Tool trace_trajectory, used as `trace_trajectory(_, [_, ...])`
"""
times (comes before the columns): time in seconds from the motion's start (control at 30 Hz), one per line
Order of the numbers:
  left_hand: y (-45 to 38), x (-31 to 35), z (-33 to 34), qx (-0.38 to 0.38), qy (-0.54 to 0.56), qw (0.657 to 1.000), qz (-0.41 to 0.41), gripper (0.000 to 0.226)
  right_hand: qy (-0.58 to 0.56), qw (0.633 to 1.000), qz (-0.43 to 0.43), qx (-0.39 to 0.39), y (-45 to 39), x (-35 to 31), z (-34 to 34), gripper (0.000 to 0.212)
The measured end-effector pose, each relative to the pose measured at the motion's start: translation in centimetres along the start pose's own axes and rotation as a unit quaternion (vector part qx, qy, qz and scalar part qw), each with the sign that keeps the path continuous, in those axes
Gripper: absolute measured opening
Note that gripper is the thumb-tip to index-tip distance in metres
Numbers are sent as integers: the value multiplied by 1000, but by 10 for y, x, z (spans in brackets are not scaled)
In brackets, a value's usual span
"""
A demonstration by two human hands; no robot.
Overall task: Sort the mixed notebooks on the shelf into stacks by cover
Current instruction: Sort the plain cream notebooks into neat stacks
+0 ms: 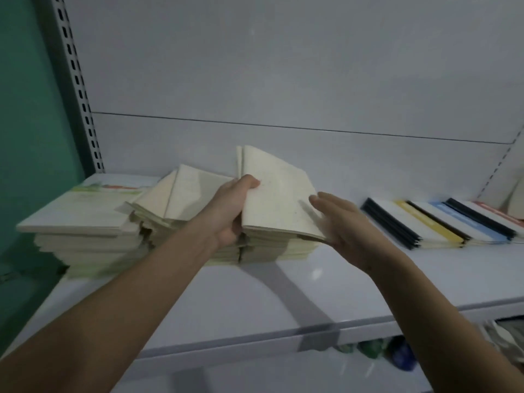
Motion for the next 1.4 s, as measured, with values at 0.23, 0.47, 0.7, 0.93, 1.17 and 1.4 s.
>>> trace_trajectory(0.23, [-49,-37,98,-58,-68,996,-5,64,23,986,27,163,35,18,-122,12])
trace_trajectory(0.47, [-89,-150,154,-26,-97,995,-22,30,173,960,82,206,48,83,-212,32])
trace_trajectory(0.7, [-124,-162,182,110,-358,925,59,42,297,944,78,124,8,100,-245,45])
trace_trajectory(0.93, [-132,-169,177,192,-561,804,50,46,607,778,24,161,9,115,-225,48])
trace_trajectory(1.17, [-133,-174,176,186,-558,808,34,57,513,855,1,71,12,122,-229,66])
trace_trajectory(1.4, [-127,-167,171,227,-493,838,56,40,541,840,-9,50,19,116,-225,61])
Point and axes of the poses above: each hand's wrist, its own y-axis away from the middle knuckle, its own z-axis out of the palm, x = y × z, the point moved 7 cm from there along -y, towards the middle knuckle, and after that the axes turned 9 degrees about -x, right-handed, at the moved point
